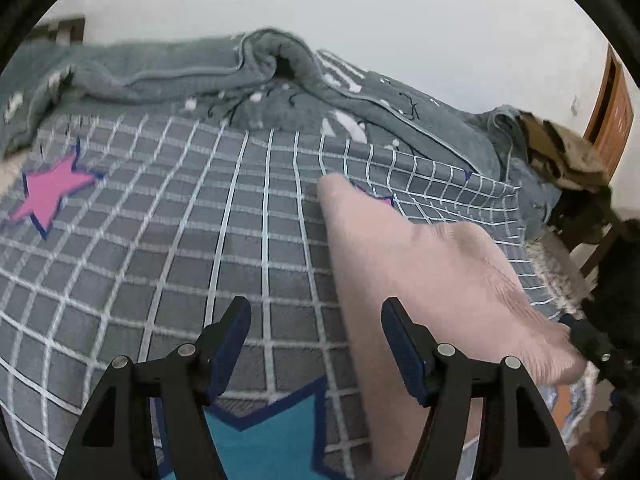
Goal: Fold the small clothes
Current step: 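Grasp the folded sweater with the right tool and tuck it into a bundle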
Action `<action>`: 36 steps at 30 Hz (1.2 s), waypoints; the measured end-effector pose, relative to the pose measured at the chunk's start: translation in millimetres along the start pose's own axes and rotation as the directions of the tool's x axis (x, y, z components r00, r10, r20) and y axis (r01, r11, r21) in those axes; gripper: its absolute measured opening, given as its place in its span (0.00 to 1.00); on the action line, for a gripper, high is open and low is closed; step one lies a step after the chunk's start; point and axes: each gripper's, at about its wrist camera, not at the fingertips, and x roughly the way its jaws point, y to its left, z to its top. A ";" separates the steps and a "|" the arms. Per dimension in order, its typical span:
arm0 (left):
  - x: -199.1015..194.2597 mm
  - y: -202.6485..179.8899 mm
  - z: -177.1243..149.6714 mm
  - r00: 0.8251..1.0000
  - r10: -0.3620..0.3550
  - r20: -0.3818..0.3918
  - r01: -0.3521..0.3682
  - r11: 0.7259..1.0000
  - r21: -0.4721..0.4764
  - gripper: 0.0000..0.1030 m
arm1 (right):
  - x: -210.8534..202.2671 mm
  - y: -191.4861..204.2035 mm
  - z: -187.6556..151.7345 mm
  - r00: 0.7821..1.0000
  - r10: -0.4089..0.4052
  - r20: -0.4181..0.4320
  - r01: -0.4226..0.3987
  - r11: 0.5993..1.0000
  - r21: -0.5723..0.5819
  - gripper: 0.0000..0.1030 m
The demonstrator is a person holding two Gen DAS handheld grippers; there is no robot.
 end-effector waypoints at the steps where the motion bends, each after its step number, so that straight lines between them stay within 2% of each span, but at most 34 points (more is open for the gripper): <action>1: 0.7 5.0 -0.9 1.000 -0.017 -0.015 0.016 1.000 -0.021 0.64 | 1.8 1.7 -1.5 1.000 -0.001 -0.007 0.001 1.000 -0.008 0.44; 4: -0.7 16.3 -4.3 0.995 -0.098 -0.025 0.096 0.992 -0.079 0.64 | 12.8 8.4 -6.3 0.999 -0.003 -0.041 0.003 1.000 -0.014 0.44; 6: -0.3 16.8 -7.2 0.994 -0.103 -0.039 0.099 0.991 -0.085 0.64 | 23.9 12.7 -9.4 0.996 -0.046 -0.074 0.044 0.999 -0.028 0.44; 7: -1.1 16.6 -8.6 0.994 -0.103 -0.041 0.100 0.992 -0.082 0.64 | 26.0 13.1 -11.2 0.995 -0.063 -0.081 0.061 0.998 -0.035 0.37; 8: -3.1 15.5 -10.1 0.993 -0.110 -0.039 0.106 0.992 -0.075 0.64 | 24.1 12.9 -13.4 0.994 -0.080 -0.071 0.078 0.996 -0.040 0.16; 9: -5.3 14.7 -11.3 0.993 -0.115 -0.037 0.112 0.991 -0.068 0.64 | 21.4 11.8 -15.2 0.994 -0.088 -0.059 0.085 0.995 -0.048 0.04; 13: -9.2 6.7 -15.0 0.985 -0.168 -0.043 0.166 0.985 -0.048 0.64 | 1.9 -3.5 -24.2 0.994 -0.112 0.016 0.113 0.993 -0.026 0.05; 16: -3.9 -0.9 -18.1 0.975 -0.209 -0.075 0.205 0.977 -0.050 0.64 | 4.9 -20.0 -35.0 0.992 -0.122 -0.018 0.123 0.992 0.036 0.05; 18: -1.2 -5.6 -19.7 0.974 -0.209 -0.089 0.205 0.978 -0.044 0.64 | 14.4 -22.0 -42.8 0.988 -0.146 -0.052 0.148 0.989 0.028 0.05; 21: -0.9 -8.0 -20.5 0.977 -0.196 -0.086 0.194 0.981 -0.033 0.64 | 15.7 -18.6 -44.5 0.987 -0.148 -0.060 0.148 0.989 0.009 0.08; 25: 2.0 -8.3 -12.8 0.980 -0.185 -0.073 0.183 0.983 -0.029 0.64 | 11.7 -20.6 -23.4 0.993 -0.112 -0.040 0.113 0.993 0.033 0.36; 28: 7.3 -12.5 -2.2 0.986 -0.156 -0.066 0.157 0.988 0.014 0.64 | 27.0 -26.2 -5.0 0.989 -0.130 -0.069 0.133 0.990 0.039 0.38; 31: 11.3 -14.0 6.6 0.988 -0.145 -0.048 0.148 0.988 0.052 0.64 | 45.6 -34.0 9.8 0.983 -0.150 -0.106 0.156 0.987 0.047 0.44; 33: 15.3 -11.7 10.8 0.988 -0.153 -0.032 0.154 0.987 0.043 0.64 | 61.7 -40.3 17.9 0.977 -0.161 -0.141 0.170 0.984 0.053 0.49; 36: 25.9 -6.5 14.6 0.992 -0.126 -0.021 0.127 0.992 0.026 0.65 | 84.9 -49.0 19.5 0.970 -0.161 -0.185 0.177 0.982 0.071 0.50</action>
